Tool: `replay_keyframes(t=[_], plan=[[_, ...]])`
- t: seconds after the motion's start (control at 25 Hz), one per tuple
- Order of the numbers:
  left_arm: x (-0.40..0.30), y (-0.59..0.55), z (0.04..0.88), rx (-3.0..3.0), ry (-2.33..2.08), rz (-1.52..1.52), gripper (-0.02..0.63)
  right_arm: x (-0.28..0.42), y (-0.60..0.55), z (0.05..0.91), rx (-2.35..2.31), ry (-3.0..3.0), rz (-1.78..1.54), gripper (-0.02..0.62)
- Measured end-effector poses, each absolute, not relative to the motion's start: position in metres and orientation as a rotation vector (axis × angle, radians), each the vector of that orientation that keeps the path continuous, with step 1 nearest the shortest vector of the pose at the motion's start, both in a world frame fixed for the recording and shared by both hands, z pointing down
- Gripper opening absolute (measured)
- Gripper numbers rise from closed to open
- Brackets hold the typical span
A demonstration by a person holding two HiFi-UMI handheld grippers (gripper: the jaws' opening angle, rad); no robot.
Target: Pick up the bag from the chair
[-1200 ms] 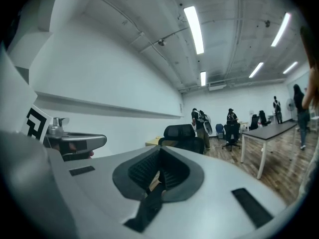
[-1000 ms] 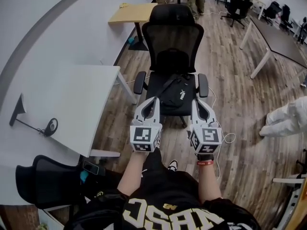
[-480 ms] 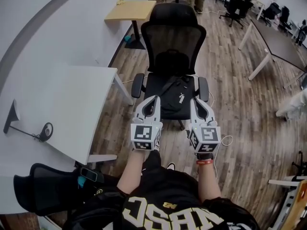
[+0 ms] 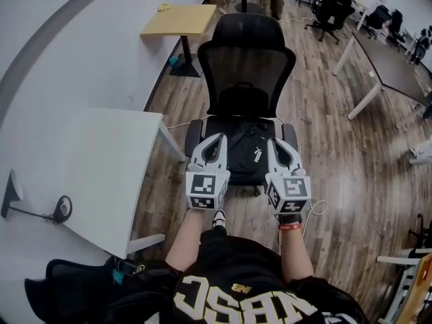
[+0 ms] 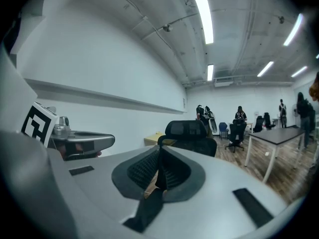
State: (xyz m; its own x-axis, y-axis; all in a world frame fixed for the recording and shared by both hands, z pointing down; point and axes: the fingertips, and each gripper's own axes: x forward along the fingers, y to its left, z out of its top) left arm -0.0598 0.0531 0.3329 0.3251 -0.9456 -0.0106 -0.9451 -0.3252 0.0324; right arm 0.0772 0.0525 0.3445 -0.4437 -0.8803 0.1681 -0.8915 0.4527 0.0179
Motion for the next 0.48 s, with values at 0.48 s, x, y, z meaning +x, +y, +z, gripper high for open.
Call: replay_keyframes(t=[0.48], plan=[[-0.103, -0.043, 0.373, 2.571, -1.687, 0.002, 0.014, 0.023, -0.031, 0.393, 1.543, -2.46, 0.192, 0.009]])
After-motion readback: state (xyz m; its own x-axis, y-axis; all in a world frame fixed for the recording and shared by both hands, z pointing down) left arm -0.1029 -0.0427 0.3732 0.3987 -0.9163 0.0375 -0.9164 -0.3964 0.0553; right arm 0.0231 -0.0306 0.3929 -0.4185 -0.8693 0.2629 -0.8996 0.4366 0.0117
